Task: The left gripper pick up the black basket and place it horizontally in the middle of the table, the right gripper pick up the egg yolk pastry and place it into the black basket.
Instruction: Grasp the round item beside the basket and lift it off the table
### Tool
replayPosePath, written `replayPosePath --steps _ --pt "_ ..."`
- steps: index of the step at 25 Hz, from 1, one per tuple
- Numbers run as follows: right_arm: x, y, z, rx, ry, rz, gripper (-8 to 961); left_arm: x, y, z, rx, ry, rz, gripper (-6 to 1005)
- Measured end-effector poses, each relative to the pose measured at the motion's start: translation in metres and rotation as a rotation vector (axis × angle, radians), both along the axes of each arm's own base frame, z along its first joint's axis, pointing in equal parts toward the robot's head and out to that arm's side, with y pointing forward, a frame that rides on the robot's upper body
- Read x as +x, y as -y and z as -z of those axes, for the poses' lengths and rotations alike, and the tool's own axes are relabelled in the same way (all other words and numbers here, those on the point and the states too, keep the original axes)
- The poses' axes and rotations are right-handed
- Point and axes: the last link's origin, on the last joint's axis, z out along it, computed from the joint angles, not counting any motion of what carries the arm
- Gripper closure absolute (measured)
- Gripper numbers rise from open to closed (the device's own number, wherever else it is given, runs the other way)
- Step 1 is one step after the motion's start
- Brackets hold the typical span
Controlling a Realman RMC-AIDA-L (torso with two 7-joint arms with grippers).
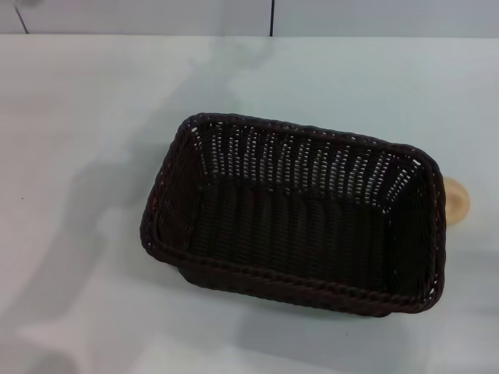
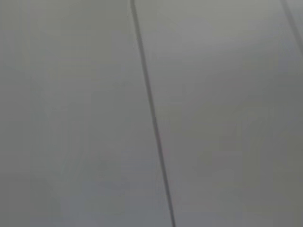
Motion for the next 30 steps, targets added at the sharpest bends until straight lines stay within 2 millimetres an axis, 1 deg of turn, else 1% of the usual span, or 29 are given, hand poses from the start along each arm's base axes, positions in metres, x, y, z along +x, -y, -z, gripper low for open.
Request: replayPosePath --steps 1,2,3,4,5,6,7,8,10,11,12,13,14,15,16,17,18,19,20,21,22,23,24,25,26,27,28,30 --pt "-0.001 -0.007 0.005 -0.031 0.003 0.000 207 -0.012 0.003 -0.013 0.116 0.074 -0.034 264" --pt "-0.001 -0.007 0.005 -0.031 0.003 0.000 207 -0.012 0.003 -0.013 0.116 0.074 -0.034 249" --pt "-0.003 -0.015 0.011 -0.074 -0.004 -0.003 207 -0.022 0.008 -0.018 0.206 0.117 -0.059 234" --pt "-0.003 -0.015 0.011 -0.074 -0.004 -0.003 207 -0.022 0.008 -0.018 0.206 0.117 -0.059 234" --pt "-0.004 -0.018 0.014 -0.092 -0.006 -0.004 207 -0.026 0.011 -0.019 0.247 0.136 -0.069 234" --pt "-0.005 -0.025 0.021 -0.137 -0.010 -0.006 207 -0.034 0.018 -0.022 0.321 0.171 -0.083 234" --pt "-0.005 -0.025 0.021 -0.137 -0.010 -0.006 207 -0.034 0.018 -0.022 0.321 0.171 -0.083 234" --pt "-0.006 -0.029 0.025 -0.165 -0.009 -0.007 207 -0.039 0.022 -0.023 0.354 0.201 -0.093 234" --pt "-0.007 -0.030 0.026 -0.173 -0.009 -0.008 207 -0.045 0.026 -0.025 0.394 0.250 -0.103 234" --pt "-0.007 -0.031 0.028 -0.183 -0.007 -0.010 207 -0.059 0.034 -0.027 0.448 0.326 -0.102 234" --pt "-0.007 -0.031 0.028 -0.183 -0.007 -0.010 207 -0.059 0.034 -0.027 0.448 0.326 -0.102 234" --pt "-0.007 -0.031 0.028 -0.187 -0.007 -0.011 207 -0.071 0.040 -0.025 0.476 0.374 -0.076 234" --pt "-0.007 -0.031 0.028 -0.187 -0.007 -0.011 207 -0.071 0.040 -0.025 0.476 0.374 -0.076 234" --pt "-0.007 -0.031 0.029 -0.190 -0.007 -0.011 207 -0.077 0.044 -0.023 0.485 0.396 -0.047 234" --pt "-0.007 -0.030 0.030 -0.198 -0.007 -0.009 207 -0.092 0.049 -0.018 0.480 0.416 -0.024 234" --pt "-0.007 -0.030 0.030 -0.198 -0.007 -0.009 207 -0.092 0.049 -0.018 0.480 0.416 -0.024 234" --pt "-0.007 -0.029 0.031 -0.203 -0.008 -0.008 207 -0.102 0.051 -0.016 0.478 0.426 -0.021 234" --pt "-0.007 -0.029 0.032 -0.210 -0.008 -0.006 207 -0.116 0.053 -0.014 0.470 0.454 -0.036 234" --pt "-0.006 -0.029 0.034 -0.220 -0.009 -0.002 207 -0.125 0.055 -0.013 0.466 0.471 -0.045 234" --pt "-0.005 -0.029 0.038 -0.246 -0.010 0.009 207 -0.154 0.057 -0.012 0.461 0.524 -0.098 234" --pt "-0.005 -0.029 0.038 -0.246 -0.010 0.009 207 -0.154 0.057 -0.012 0.461 0.524 -0.098 234" --pt "-0.004 -0.031 0.043 -0.282 -0.009 0.016 207 -0.177 0.059 -0.010 0.458 0.561 -0.145 234" --pt "-0.004 -0.031 0.043 -0.282 -0.009 0.016 207 -0.177 0.059 -0.010 0.458 0.561 -0.145 234" --pt "-0.005 -0.033 0.046 -0.299 -0.009 0.016 207 -0.185 0.060 -0.009 0.457 0.569 -0.163 234" --pt "-0.006 -0.036 0.049 -0.324 -0.006 0.011 207 -0.200 0.064 -0.006 0.455 0.575 -0.189 234" --pt "-0.006 -0.036 0.049 -0.324 -0.006 0.011 207 -0.200 0.064 -0.006 0.455 0.575 -0.189 234" --pt "-0.009 -0.040 0.053 -0.349 -0.002 0.002 207 -0.205 0.066 -0.004 0.456 0.567 -0.195 234" --pt "-0.011 -0.043 0.056 -0.365 0.002 -0.008 207 -0.205 0.067 -0.004 0.456 0.564 -0.195 234"
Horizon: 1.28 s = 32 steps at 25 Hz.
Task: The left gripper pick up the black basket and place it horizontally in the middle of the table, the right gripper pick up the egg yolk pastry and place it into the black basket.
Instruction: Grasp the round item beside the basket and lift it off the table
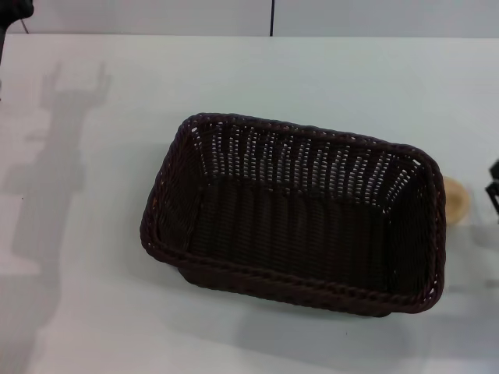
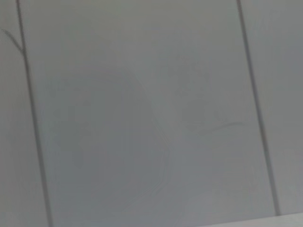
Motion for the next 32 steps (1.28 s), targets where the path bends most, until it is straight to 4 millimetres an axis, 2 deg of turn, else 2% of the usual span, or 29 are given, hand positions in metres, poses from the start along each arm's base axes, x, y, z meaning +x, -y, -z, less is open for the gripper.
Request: replayPosePath --steps 8,20,31,32 --pt "-0.011 -0.021 0.022 -0.133 0.010 -0.020 207 0.002 0.000 0.003 -0.014 -0.015 0.010 233" --pt "-0.010 -0.024 0.031 -0.190 0.009 0.008 213 0.011 -0.003 0.006 -0.030 -0.019 0.042 233" --pt "-0.010 -0.028 0.039 -0.240 0.015 0.030 320 0.017 -0.005 0.010 -0.045 -0.039 0.068 233" --pt "-0.010 -0.028 0.039 -0.240 0.015 0.030 359 0.017 -0.005 0.010 -0.045 -0.039 0.068 233"
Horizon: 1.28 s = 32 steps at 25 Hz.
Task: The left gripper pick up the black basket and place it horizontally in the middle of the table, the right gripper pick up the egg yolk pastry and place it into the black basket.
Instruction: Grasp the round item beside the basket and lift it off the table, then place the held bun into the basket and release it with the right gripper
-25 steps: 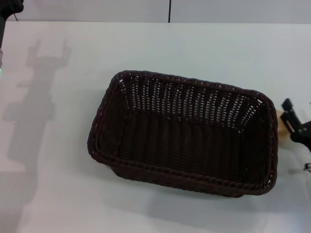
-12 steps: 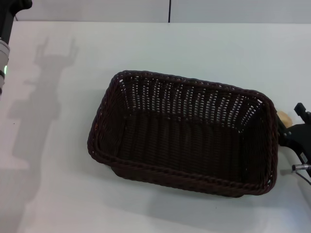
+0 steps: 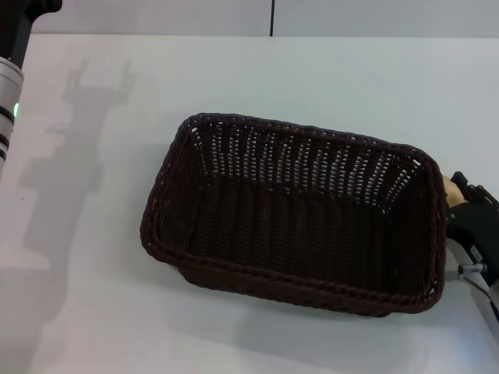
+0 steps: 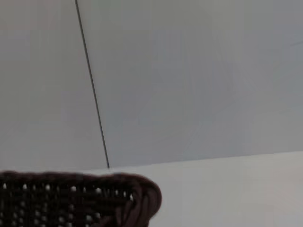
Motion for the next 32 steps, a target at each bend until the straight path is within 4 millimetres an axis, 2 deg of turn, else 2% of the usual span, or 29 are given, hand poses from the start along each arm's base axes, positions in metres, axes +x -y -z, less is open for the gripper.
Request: replayPosePath --steps 5,9,11,12,13,14,18,26,29,32 --pt "-0.002 0.009 -0.008 0.062 -0.022 -0.024 556 0.000 0.000 0.000 0.001 0.000 0.001 234" --pt "-0.003 0.025 -0.025 0.187 -0.056 -0.054 712 -0.002 0.001 -0.001 0.002 -0.001 -0.002 235" --pt "-0.012 0.042 -0.038 0.307 -0.065 -0.108 730 -0.003 0.002 -0.001 0.002 0.000 -0.005 236" --pt "-0.012 0.042 -0.038 0.307 -0.065 -0.108 739 -0.003 0.002 -0.001 0.002 0.000 -0.005 237" --pt "-0.022 0.055 -0.047 0.394 -0.049 -0.168 748 -0.003 0.003 -0.001 0.002 0.001 -0.006 238" --pt "-0.022 0.055 -0.047 0.394 -0.049 -0.168 757 -0.003 0.003 -0.001 0.002 0.001 -0.006 238" --pt "-0.052 0.073 -0.056 0.491 -0.071 -0.349 812 -0.005 0.004 0.000 0.000 0.003 -0.009 240" --pt "-0.079 0.055 -0.039 0.374 -0.110 -0.502 847 -0.004 0.005 0.002 -0.013 0.026 -0.003 244" --pt "-0.093 0.043 -0.024 0.232 -0.115 -0.601 848 -0.005 0.005 0.002 -0.013 0.027 -0.004 245" --pt "-0.096 0.038 -0.018 0.168 -0.145 -0.612 848 -0.005 0.005 0.002 -0.013 0.027 -0.004 245"
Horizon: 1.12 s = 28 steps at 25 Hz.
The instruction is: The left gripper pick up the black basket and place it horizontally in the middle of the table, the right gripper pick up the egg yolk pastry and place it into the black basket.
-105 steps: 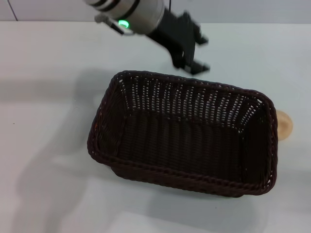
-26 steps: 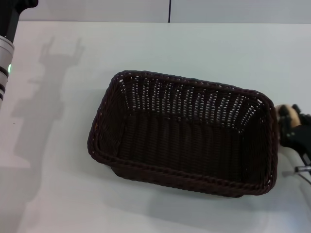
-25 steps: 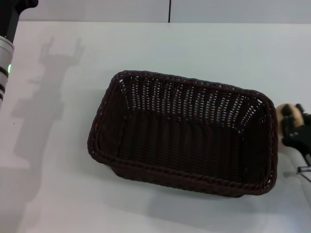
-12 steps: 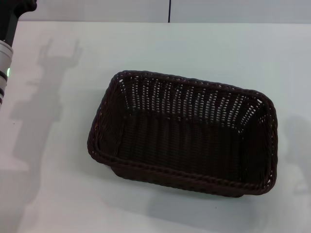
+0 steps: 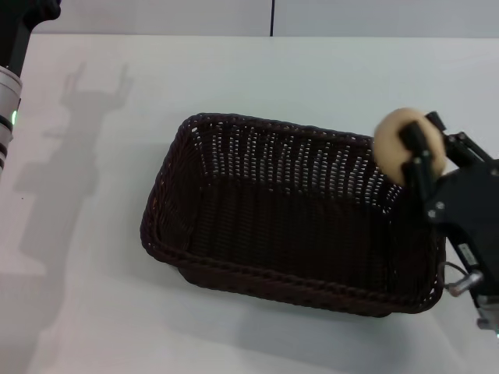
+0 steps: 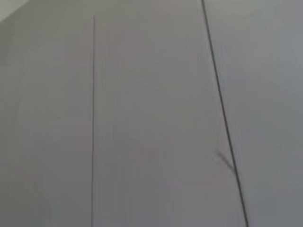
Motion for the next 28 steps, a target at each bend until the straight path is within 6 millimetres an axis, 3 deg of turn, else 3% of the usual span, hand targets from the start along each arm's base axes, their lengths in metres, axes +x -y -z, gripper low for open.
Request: replayPosePath --steps 6,12,15,16,18,21,28 --pt "0.002 0.000 -0.001 -0.002 -0.005 0.015 749 0.000 0.000 -0.002 0.005 0.001 0.000 245" --pt "0.015 0.004 -0.013 0.074 -0.013 0.065 480 -0.006 0.002 -0.002 0.006 -0.003 -0.015 245" --pt "0.033 0.009 -0.031 0.147 -0.023 0.112 394 -0.013 0.007 -0.002 0.006 -0.004 -0.034 245" --pt "0.052 0.016 -0.048 0.220 -0.052 0.190 366 -0.021 0.012 -0.002 0.006 -0.006 -0.055 245" --pt "0.061 0.020 -0.056 0.253 -0.062 0.225 309 -0.025 0.014 -0.002 0.005 -0.009 -0.066 244" --pt "0.092 0.043 -0.084 0.388 -0.084 0.359 271 -0.044 0.024 -0.002 0.001 -0.013 -0.122 244" --pt "0.126 0.072 -0.108 0.534 -0.086 0.559 199 -0.075 0.049 -0.003 0.009 0.014 -0.187 244"
